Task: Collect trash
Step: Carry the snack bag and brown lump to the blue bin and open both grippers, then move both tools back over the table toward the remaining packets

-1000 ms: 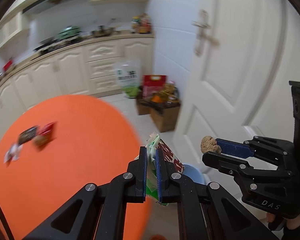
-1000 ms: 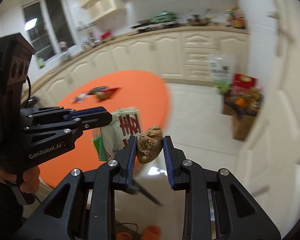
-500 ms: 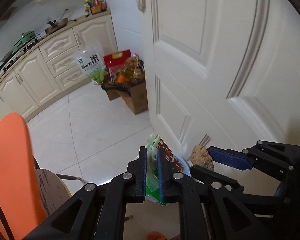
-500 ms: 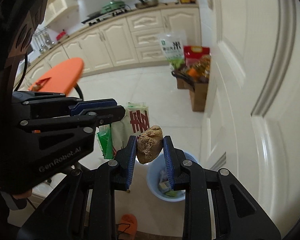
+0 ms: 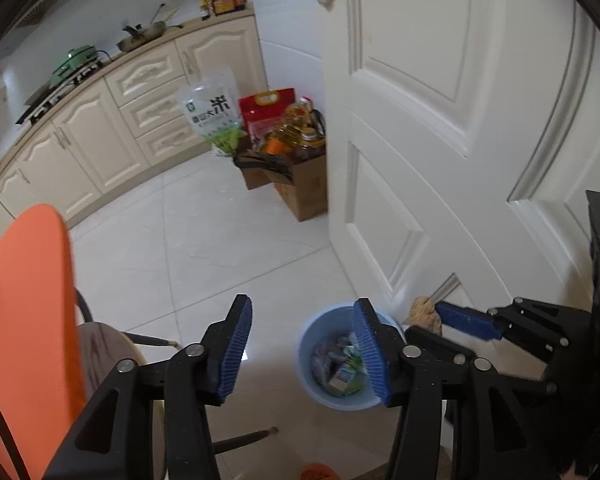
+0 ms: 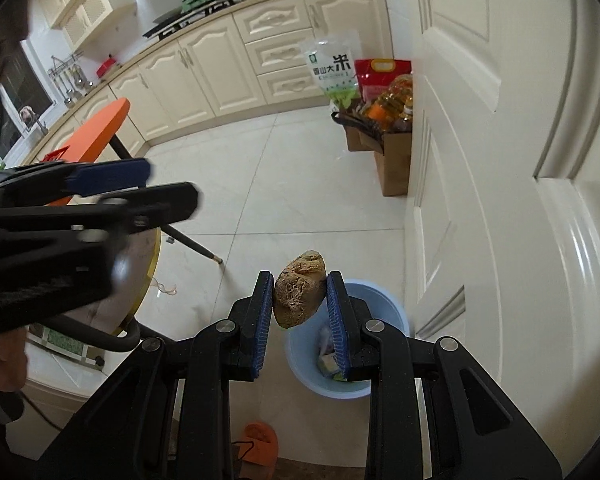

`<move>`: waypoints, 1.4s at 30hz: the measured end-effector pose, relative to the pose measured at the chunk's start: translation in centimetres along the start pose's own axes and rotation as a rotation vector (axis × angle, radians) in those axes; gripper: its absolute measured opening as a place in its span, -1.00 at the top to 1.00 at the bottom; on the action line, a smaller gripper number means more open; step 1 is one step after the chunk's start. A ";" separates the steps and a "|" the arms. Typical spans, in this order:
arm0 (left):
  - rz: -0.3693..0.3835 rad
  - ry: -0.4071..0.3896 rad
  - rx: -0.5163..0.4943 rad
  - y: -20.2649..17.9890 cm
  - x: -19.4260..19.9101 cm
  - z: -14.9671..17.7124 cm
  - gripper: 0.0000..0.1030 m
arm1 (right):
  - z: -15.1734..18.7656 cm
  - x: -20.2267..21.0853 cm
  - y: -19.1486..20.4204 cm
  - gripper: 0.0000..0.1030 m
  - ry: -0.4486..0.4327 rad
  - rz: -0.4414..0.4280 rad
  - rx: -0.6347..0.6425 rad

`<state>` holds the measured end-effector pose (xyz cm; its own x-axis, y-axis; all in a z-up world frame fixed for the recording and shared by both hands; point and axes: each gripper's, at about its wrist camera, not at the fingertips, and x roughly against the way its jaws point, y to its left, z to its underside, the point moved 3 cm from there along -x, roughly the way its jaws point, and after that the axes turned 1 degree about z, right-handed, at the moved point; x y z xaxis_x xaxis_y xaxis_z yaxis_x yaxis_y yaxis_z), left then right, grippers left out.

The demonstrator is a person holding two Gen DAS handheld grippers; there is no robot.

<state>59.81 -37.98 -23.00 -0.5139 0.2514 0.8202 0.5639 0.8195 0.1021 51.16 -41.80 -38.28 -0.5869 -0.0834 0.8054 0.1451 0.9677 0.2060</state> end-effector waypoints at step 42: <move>-0.304 -0.118 0.625 41.2 18.1 22.9 -0.43 | -14.0 -4.3 45.0 -1.00 -0.039 -0.157 0.407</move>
<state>58.95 12.08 -16.83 -0.6764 -0.0100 0.7364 -0.0748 0.9957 -0.0551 71.35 -1.22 -24.69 -0.6079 -0.2355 0.7583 -0.2694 0.9595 0.0821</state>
